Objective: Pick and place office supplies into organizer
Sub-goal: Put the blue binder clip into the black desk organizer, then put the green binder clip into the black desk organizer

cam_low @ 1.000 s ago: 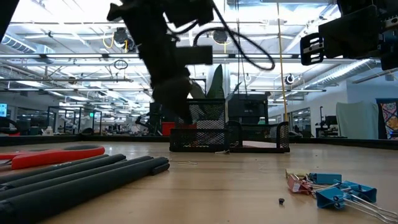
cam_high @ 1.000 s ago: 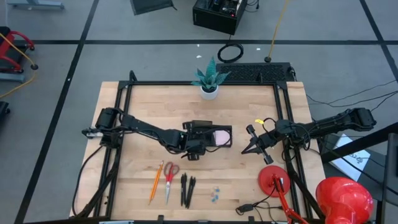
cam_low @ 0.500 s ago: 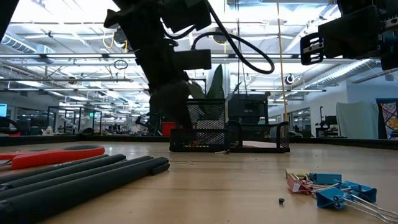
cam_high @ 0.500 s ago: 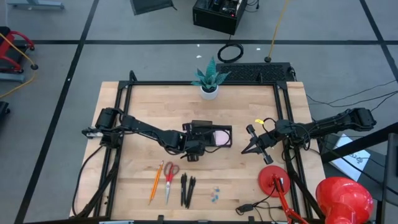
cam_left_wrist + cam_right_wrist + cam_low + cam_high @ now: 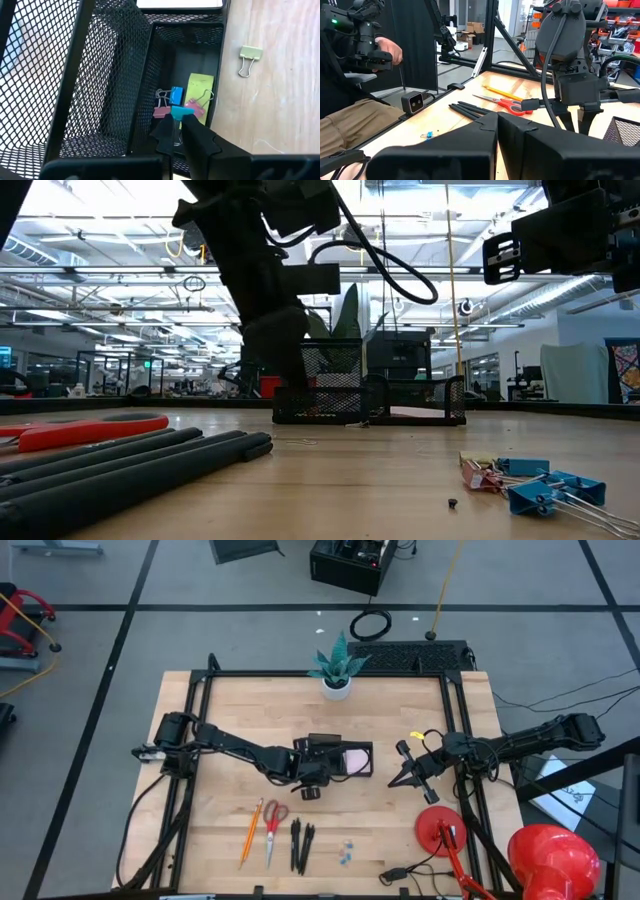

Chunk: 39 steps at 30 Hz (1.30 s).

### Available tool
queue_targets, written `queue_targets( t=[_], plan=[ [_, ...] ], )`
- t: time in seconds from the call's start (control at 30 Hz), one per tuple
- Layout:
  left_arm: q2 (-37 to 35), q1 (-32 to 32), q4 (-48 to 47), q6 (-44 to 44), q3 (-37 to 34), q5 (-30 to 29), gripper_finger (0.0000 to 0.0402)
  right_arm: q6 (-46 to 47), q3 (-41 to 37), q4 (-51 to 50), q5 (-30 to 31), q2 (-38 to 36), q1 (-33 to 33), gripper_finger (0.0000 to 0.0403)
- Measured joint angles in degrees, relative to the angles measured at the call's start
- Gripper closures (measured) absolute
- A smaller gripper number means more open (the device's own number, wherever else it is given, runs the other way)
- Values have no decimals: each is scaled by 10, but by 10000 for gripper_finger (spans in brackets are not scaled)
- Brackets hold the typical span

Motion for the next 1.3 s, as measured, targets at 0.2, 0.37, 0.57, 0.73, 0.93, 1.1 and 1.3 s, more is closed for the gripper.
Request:
queue_targets(
  t=[0.2, 0.37, 0.57, 0.73, 0.93, 1.1, 1.3],
  plan=[
    [0, 1, 0, -4, 0, 0, 314, 0, 0, 0, 0, 0, 0, 399],
    [0, 1, 0, -1, 0, -4, 284, 0, 0, 0, 0, 0, 0, 399],
    [0, -3, 2, 25, 5, -33, 280, 0, 0, 0, 0, 0, 0, 398],
    [-6, -23, -8, 81, 64, -60, 279, -2, 0, 0, 0, 0, 0, 398],
    [-43, -64, -29, 120, 147, -64, 279, -2, 0, -4, 0, -1, 0, 398],
    [-87, -136, -35, 167, 150, -41, 293, -1, -1, -7, -1, 2, 0, 399],
    [-141, -231, 17, 170, 79, -103, 371, 2, 0, -14, -2, 0, 0, 399]
  ],
)
